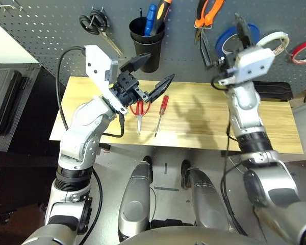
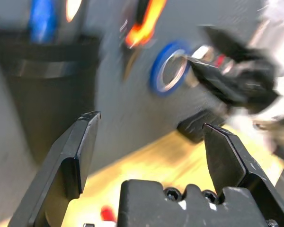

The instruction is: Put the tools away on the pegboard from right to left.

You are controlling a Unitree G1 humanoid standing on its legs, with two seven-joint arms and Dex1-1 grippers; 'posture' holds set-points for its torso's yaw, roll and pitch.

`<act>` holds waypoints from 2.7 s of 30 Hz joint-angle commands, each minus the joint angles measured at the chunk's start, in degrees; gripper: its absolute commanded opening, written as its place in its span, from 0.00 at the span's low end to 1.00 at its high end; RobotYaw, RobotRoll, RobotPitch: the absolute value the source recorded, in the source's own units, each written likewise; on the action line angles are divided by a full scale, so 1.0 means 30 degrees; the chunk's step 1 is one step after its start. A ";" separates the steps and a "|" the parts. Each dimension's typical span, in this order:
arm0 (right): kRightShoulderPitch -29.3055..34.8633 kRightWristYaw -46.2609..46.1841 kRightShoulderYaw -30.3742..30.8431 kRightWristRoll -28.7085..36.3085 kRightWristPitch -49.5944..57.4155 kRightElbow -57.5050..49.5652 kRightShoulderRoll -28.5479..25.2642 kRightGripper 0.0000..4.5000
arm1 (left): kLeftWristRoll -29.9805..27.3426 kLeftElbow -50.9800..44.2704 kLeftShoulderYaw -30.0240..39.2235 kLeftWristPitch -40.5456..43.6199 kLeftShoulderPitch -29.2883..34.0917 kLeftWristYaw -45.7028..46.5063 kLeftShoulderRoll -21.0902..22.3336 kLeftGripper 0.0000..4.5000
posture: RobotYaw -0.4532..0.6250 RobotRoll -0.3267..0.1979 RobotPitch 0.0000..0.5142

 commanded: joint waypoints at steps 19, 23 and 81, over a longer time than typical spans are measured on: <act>0.5282 0.5717 0.2052 -0.0290 0.9063 -0.1142 -0.3289 0.99 | 0.6504 0.7882 -0.4357 0.0836 0.0397 0.4672 -0.4100 1.00 | 0.65 0.62 0.66; 0.5370 0.5664 0.2175 -0.0741 1.0132 -0.1249 -0.3377 0.99 | 0.6773 1.1086 -0.4116 0.0482 -0.1063 0.4729 -0.5041 1.00 | 0.63 0.62 0.67; 0.4414 0.8482 0.1604 0.1072 0.8171 -0.0142 -0.3205 1.00 | 0.7158 0.7784 -0.1228 -0.2030 0.3070 0.7523 -0.8775 0.18 | 0.70 0.62 0.62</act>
